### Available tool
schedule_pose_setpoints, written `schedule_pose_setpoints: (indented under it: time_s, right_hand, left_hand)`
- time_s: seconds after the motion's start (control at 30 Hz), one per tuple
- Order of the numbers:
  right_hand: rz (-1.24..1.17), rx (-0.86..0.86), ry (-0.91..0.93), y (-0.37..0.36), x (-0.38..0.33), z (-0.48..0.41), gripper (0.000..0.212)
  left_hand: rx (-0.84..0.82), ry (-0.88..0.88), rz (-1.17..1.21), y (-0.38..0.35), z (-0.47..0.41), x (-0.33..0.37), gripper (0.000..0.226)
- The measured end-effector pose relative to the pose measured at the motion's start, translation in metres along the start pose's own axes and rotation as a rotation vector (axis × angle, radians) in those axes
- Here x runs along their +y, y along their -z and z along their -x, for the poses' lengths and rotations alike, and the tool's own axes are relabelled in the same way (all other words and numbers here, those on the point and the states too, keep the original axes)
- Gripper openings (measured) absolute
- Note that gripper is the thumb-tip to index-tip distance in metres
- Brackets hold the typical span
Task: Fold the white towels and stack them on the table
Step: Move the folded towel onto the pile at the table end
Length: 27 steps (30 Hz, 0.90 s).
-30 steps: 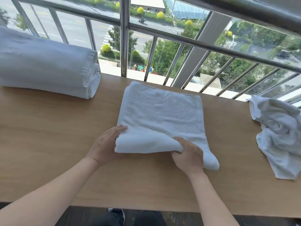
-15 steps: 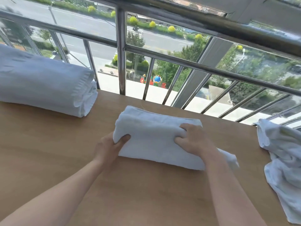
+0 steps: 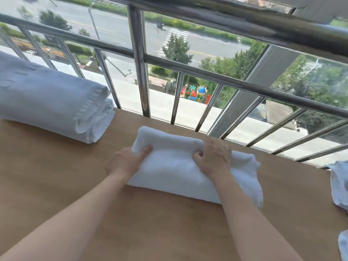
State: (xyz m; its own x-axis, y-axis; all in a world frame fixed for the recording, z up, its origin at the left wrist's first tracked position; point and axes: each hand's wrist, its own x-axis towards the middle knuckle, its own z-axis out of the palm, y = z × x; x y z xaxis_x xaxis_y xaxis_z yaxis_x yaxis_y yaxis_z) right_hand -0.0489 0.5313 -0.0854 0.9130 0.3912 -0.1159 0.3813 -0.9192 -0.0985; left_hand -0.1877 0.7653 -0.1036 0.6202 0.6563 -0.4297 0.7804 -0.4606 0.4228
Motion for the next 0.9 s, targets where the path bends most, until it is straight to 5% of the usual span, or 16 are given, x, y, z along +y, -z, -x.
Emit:
schedule_pose_setpoints:
  time_s: [0.17, 0.3, 0.47, 0.7, 0.9]
  right_hand:
    - [-0.029, -0.09, -0.046, -0.016, 0.008, -0.013, 0.049]
    - [-0.027, -0.146, -0.081, -0.02, 0.008, -0.022, 0.06]
    - [-0.011, -0.159, -0.108, -0.021, 0.004, -0.024, 0.056]
    - [-0.192, 0.205, 0.035, -0.009, -0.007, 0.015, 0.044]
    - [-0.176, -0.108, -0.024, -0.027, 0.005, 0.045, 0.064]
  left_hand:
    - [0.017, 0.051, -0.176, -0.004, -0.011, 0.01, 0.108]
    - [0.163, 0.047, -0.204, -0.007, -0.012, 0.012, 0.1]
    - [0.35, -0.437, -0.054, -0.018, 0.012, 0.03, 0.07]
    - [0.085, -0.672, -0.458, -0.066, 0.039, 0.073, 0.07]
    - [0.015, -0.623, -0.522, -0.07, 0.026, 0.077, 0.068]
